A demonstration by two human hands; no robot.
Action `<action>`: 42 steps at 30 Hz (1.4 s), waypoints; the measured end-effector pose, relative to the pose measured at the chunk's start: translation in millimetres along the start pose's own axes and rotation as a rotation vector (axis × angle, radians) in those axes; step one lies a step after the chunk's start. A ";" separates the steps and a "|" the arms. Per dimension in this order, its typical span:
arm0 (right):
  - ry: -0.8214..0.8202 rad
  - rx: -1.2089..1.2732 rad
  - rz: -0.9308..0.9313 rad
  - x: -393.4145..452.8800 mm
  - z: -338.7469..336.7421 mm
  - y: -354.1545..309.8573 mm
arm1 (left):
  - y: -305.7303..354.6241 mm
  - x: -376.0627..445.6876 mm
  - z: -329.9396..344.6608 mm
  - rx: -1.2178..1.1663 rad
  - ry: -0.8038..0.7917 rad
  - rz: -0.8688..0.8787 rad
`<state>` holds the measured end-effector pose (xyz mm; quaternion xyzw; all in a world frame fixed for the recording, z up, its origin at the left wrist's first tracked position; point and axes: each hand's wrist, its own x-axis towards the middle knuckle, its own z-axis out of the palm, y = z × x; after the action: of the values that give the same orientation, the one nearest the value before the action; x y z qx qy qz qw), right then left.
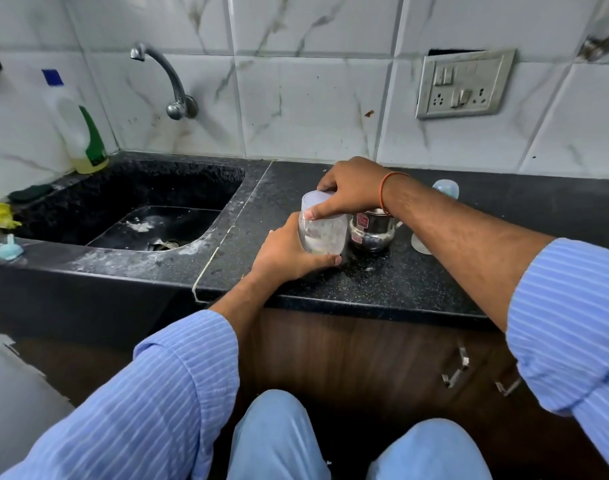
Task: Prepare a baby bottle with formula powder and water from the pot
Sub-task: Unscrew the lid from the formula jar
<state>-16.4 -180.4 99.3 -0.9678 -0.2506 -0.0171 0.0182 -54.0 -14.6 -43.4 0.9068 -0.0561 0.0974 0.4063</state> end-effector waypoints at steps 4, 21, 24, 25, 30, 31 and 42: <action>-0.018 -0.012 -0.044 6.0 -3.5 2.9 | -1.0 1.6 1.1 0.010 0.009 -0.011; -0.217 -0.069 -0.193 3.0 -28.3 0.0 | -2.2 6.8 -0.4 -0.001 -0.030 -0.006; -0.360 -0.065 -0.201 5.0 -39.3 -3.4 | -1.9 6.5 0.9 0.016 -0.029 -0.004; -0.394 -0.054 -0.198 8.0 -43.4 -7.0 | -2.1 6.5 1.2 0.021 -0.023 -0.008; -0.290 -0.211 -0.086 15.1 -45.7 -28.2 | -0.6 6.8 1.5 0.040 -0.008 -0.028; -0.279 -0.303 -0.058 16.3 -41.7 -30.0 | -0.4 6.3 1.4 0.044 -0.007 -0.035; -0.285 -0.310 -0.031 19.0 -41.2 -33.3 | 1.4 5.5 1.0 0.061 -0.005 -0.038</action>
<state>-17.0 -143.9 142.2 -0.9476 -0.2598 0.0816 -0.1667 -48.8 -16.4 -41.7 0.9199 -0.0368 0.0892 0.3802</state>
